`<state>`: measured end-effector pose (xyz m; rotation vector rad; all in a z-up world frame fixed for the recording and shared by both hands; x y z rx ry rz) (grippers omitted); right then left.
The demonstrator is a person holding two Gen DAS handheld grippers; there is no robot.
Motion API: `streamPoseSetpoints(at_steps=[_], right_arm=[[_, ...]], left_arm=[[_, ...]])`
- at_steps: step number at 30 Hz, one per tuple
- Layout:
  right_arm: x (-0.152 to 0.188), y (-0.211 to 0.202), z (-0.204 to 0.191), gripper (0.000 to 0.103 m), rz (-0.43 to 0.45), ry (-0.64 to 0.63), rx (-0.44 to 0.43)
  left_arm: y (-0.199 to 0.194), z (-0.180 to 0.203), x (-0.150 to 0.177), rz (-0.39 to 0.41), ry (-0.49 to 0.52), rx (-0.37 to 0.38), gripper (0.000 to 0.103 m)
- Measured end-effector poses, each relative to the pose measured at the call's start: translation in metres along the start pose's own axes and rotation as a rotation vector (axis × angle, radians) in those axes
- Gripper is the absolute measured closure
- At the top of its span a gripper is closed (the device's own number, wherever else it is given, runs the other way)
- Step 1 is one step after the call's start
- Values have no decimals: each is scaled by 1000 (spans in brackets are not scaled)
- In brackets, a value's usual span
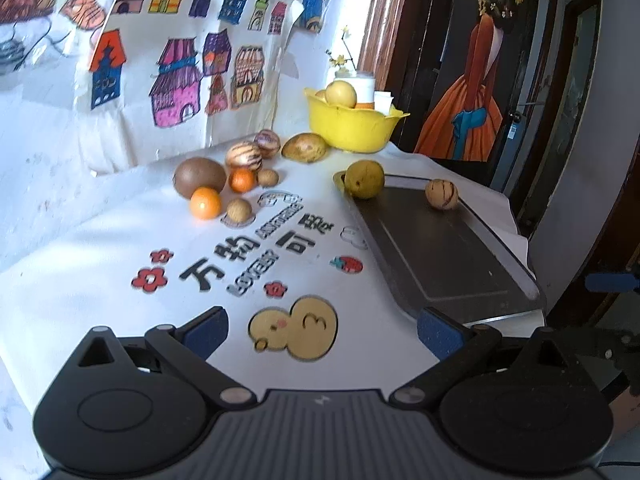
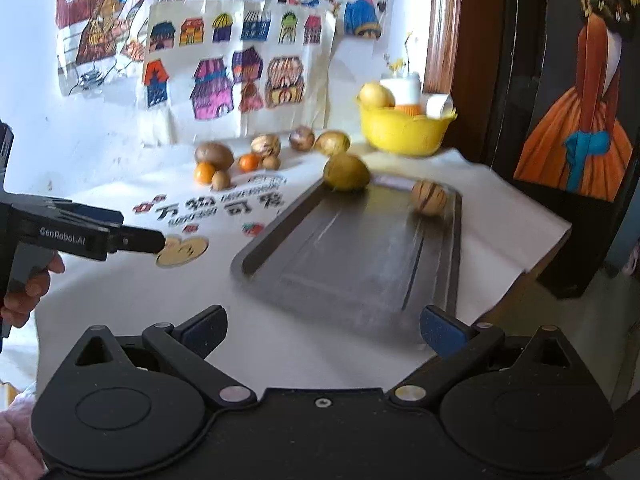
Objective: Organize fruits
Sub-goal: 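Lift both tools away from the metal tray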
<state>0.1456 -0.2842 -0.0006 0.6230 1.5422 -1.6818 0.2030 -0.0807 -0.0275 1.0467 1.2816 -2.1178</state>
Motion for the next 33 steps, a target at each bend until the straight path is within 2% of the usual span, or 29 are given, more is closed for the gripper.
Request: streamPoseSetpoints(at_steps=[12,22,33], right_arm=[[18,-4,-42,1,-87,-38,-69],[9,4,-81,1,-106,-85,-150],[-8,33,-110,1,-116,-150,-204]], left_arm=[[-18,-19,15,-23,-18,-17,0],[-34,-47,16,-17,-37,-64,0],[-33,-80,9,-9,-84,-111,0]])
Point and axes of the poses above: each gripper's, at about its wrist camera, not at the fingertips, and y roughly the way its jaws point, z to its right, x to its underside, the point moved 9 cm from there along y, roughly the way its jaws point, and after that the axes turned 11 degrees about x, right-handed, at the moved point
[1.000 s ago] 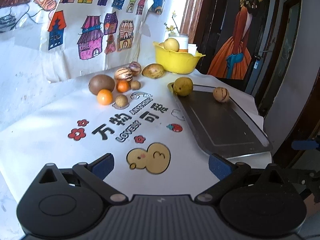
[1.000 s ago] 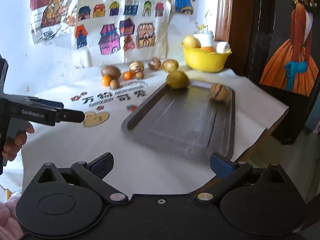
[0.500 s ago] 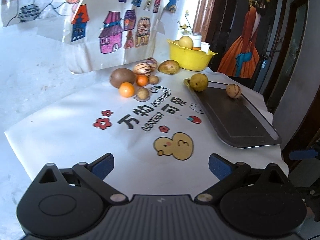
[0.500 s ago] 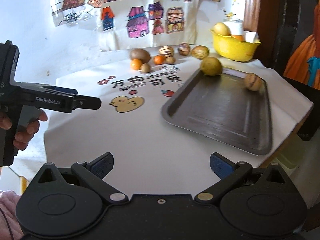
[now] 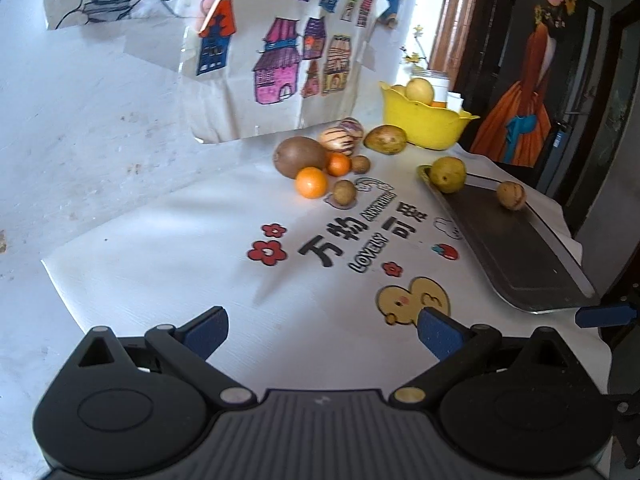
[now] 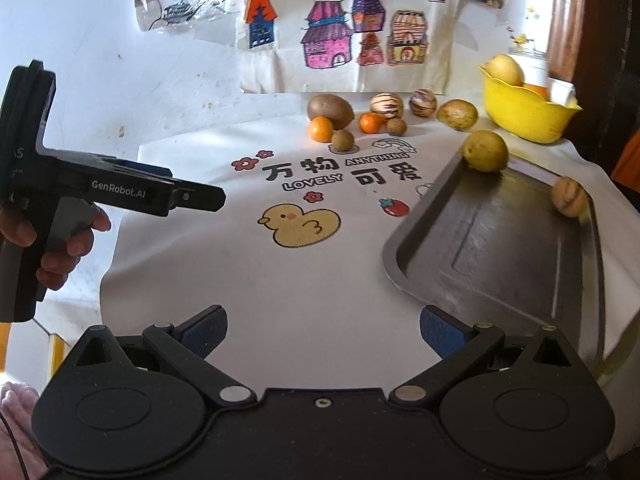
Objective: Organize fruits
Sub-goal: 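Lift both tools away from the metal tray, then move the left tool to an orange while the right tool approaches a small brown round fruit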
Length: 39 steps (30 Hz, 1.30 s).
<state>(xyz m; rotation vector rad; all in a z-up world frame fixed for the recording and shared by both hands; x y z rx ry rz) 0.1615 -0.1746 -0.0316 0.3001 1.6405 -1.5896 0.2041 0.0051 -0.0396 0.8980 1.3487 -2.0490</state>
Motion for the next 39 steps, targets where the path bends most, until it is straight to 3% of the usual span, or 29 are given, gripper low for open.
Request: streamPoseSetpoints(at_steps=[17,26,31,39], right_arm=[[-56,58,-16,1,0,-169,-26],[-100,89,-12,1,58,-428,-19],[-112,113,-15,1,54,-522,-27],[-132,147,-5,6,66,-521,-67]], left_arm=[[29,-46,-41,48,-47,-51,0],[60,-70,-71,53,-59,-46,0],[81,-74,-82,44,-67,-12,0],[102,-71,-94,55,-96,77,1]])
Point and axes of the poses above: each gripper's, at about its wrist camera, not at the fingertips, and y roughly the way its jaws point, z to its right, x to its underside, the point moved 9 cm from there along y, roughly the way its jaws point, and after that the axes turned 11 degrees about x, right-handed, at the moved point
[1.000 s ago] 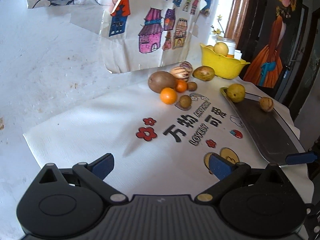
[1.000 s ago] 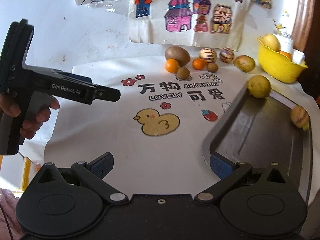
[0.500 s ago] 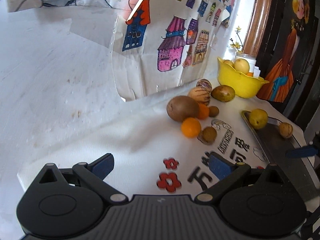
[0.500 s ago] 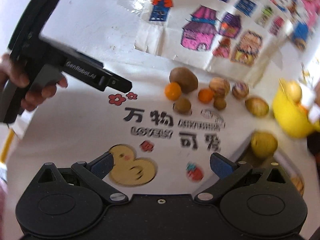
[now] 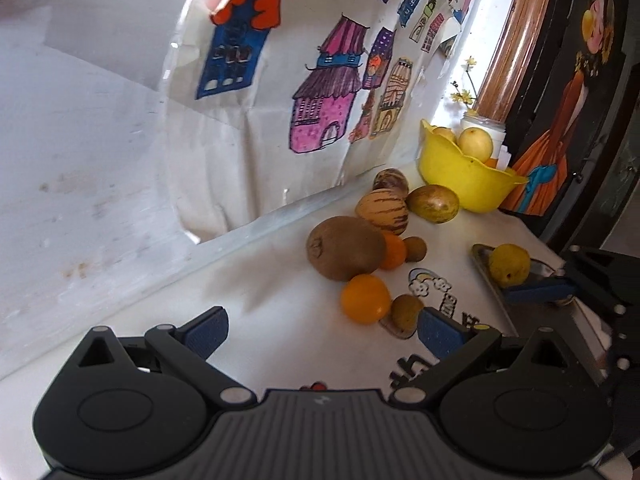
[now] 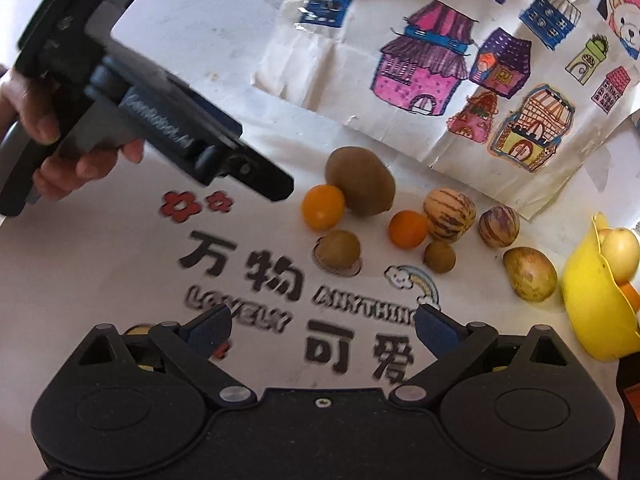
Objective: Organize fruits
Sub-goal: 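Move the left tool to an orange while the right tool approaches a small brown round fruit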
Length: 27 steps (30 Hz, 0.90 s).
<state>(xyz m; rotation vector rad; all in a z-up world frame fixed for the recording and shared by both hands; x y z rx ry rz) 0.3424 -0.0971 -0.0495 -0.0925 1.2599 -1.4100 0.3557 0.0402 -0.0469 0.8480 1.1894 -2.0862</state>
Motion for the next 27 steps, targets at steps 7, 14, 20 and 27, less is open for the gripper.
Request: streamPoseSetpoints(at_steps=[7,14,20,27], right_arm=[[-2,19,8,13,2,12,-39],[-2,33,12,19,23,44,-69],[-8,40,13,30,49,44,-92],[-10,47,16,44,54,91,-111]], left_arm=[[13,-2,-7,-1,-6,40,3],[26,-6,-9,-27,-26,75,16],[34,-5,-10,-44,-30,101,31],[39,-1,-10,-70,-44,127,48]])
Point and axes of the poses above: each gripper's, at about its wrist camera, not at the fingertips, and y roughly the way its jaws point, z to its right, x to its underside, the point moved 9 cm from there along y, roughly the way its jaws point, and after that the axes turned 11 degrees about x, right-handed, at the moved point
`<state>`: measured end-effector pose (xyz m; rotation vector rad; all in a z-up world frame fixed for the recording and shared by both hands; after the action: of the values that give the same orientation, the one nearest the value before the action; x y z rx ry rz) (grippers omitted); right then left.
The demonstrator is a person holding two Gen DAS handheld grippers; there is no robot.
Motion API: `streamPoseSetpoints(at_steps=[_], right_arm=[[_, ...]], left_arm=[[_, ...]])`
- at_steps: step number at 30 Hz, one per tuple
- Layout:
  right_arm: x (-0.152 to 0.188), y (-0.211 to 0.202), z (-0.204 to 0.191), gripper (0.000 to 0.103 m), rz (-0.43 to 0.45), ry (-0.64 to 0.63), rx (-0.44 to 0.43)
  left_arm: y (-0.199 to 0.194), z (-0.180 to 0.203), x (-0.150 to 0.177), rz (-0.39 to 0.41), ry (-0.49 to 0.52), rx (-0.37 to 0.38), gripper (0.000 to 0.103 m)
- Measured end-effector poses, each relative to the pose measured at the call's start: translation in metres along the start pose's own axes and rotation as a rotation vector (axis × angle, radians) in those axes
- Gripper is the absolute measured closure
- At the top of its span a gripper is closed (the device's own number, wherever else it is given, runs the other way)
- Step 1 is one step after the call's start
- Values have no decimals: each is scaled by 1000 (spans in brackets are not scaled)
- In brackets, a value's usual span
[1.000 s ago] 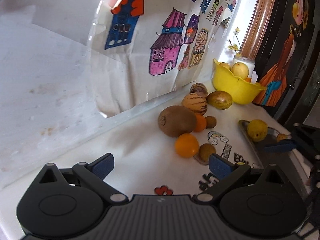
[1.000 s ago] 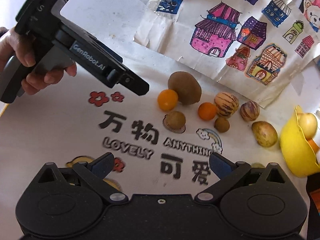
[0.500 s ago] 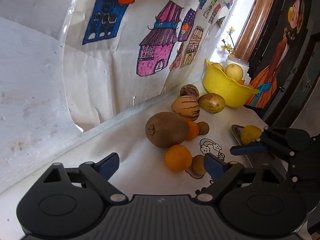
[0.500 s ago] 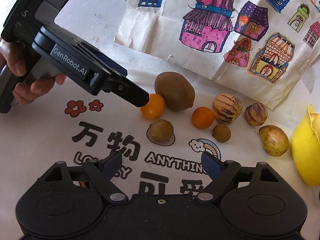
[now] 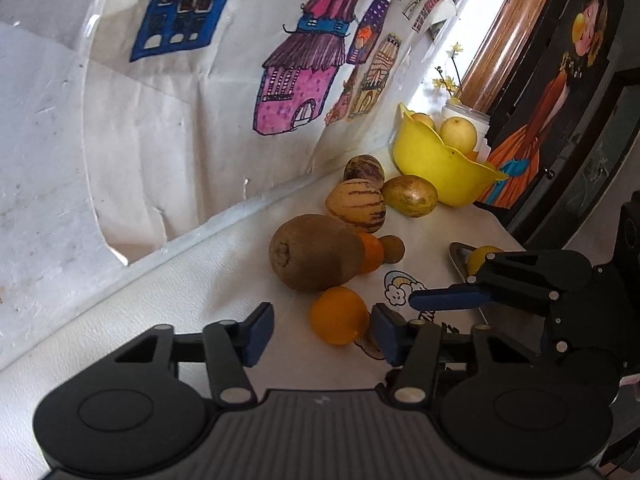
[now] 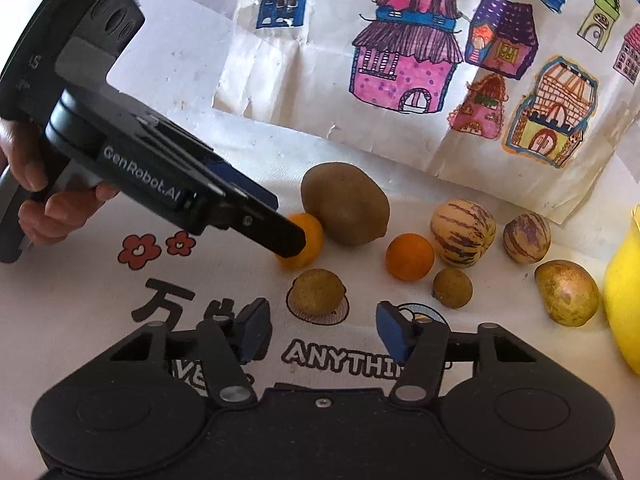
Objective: Organize fruits
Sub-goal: 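Move the left tool to an orange while the right tool approaches a small brown round fruit, then close the left gripper on the orange while the right gripper closes on the brown fruit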
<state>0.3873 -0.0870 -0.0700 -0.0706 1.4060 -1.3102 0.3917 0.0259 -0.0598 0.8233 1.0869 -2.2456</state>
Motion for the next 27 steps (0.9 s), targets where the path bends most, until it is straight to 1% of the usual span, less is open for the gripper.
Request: streamPoseSetpoints(at_steps=[3,5,8,15,21,25,27], right_arm=[[-1,2,1,48,5,1,1],[-2,2,2,51,8,1,0],[-4,3,1,55,12,-10,1],[-5,3,-1,59,24,-31,-10],[-7,5,-3,64,36,-40,-21],[-8,6,-4,72,44,-36,-33],[-8,6,-4,72,46,-39,-32]], left_arm=[[3,0,1,-10,-17,24,55],[4,2,1,-17,-26,41,62],[6,2,1,-22,-50,64,67],[6,-4,1,-20,-105,99,68],[6,-7,0,-21,-142,111,68],[5,-10,0,-16,-156,112,69],[5,-11,-1,-14,-160,111,69]])
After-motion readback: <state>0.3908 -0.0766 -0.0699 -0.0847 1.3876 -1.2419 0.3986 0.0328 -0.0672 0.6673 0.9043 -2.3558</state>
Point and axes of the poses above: each gripper's, at about its wrist camera, not at the fingertips, and y roughly the way its jaws point, z to its right, x to its underside, the point moved 9 cm from there along y, roughly the way its jaws point, and after that the axes turned 11 degrees about x, right-handed, at the moved point
